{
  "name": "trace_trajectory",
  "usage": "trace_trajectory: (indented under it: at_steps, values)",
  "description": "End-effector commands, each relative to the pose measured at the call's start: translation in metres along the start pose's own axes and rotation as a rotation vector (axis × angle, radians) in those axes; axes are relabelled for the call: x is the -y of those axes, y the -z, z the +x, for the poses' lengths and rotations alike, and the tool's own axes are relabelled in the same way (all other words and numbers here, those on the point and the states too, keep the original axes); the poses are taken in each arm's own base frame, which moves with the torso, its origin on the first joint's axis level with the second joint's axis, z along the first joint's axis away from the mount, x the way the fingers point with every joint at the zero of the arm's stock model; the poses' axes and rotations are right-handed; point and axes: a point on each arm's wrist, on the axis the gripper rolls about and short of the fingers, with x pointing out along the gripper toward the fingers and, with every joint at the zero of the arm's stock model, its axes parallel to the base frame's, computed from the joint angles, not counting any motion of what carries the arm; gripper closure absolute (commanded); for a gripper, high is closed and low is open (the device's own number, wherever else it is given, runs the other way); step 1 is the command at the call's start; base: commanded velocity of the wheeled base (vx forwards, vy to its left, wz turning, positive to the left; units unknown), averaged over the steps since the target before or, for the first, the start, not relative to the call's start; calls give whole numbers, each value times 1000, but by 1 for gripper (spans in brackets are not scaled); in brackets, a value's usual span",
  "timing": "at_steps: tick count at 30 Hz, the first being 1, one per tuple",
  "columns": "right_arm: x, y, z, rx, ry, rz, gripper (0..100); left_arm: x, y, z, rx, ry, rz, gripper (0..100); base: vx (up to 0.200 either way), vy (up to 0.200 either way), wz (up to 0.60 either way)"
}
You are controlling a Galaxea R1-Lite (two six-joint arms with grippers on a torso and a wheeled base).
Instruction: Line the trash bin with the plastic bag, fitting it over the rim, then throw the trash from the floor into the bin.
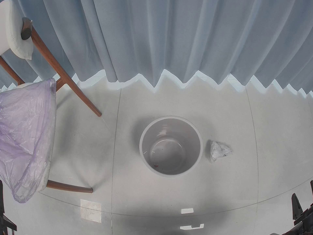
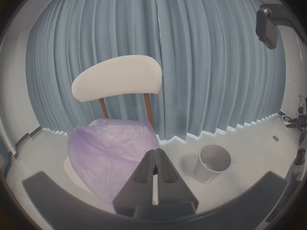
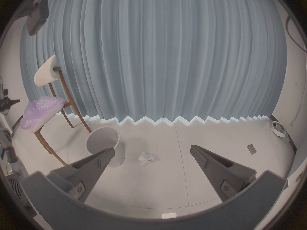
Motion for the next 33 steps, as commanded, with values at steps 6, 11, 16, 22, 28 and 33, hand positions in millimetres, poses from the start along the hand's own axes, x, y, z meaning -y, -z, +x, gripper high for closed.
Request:
trace_trajectory:
  at_steps: [6, 11, 16, 22, 28, 33]
  values:
    - [0, 5, 0, 0, 0, 0, 0, -7, -69, 79, -280, -81, 26, 100, 0, 0, 0]
    - [0, 5, 0, 0, 0, 4, 0, -7, -60, 101, -408, -79, 39, 100, 0, 0, 0]
    - [0, 5, 0, 0, 2, 12, 0, -6, -63, 117, -510, 8, 25, 100, 0, 0, 0]
    - [0, 5, 0, 2, 2, 15, 0, -7, -71, 156, -592, 108, 32, 100, 0, 0, 0]
    - [0, 5, 0, 2, 2, 16, 0, -17, -71, 182, -600, 73, 100, 100, 0, 0, 0]
    - [0, 5, 0, 2, 2, 16, 0, -21, -63, 186, -646, 57, 133, 0, 0, 0, 0]
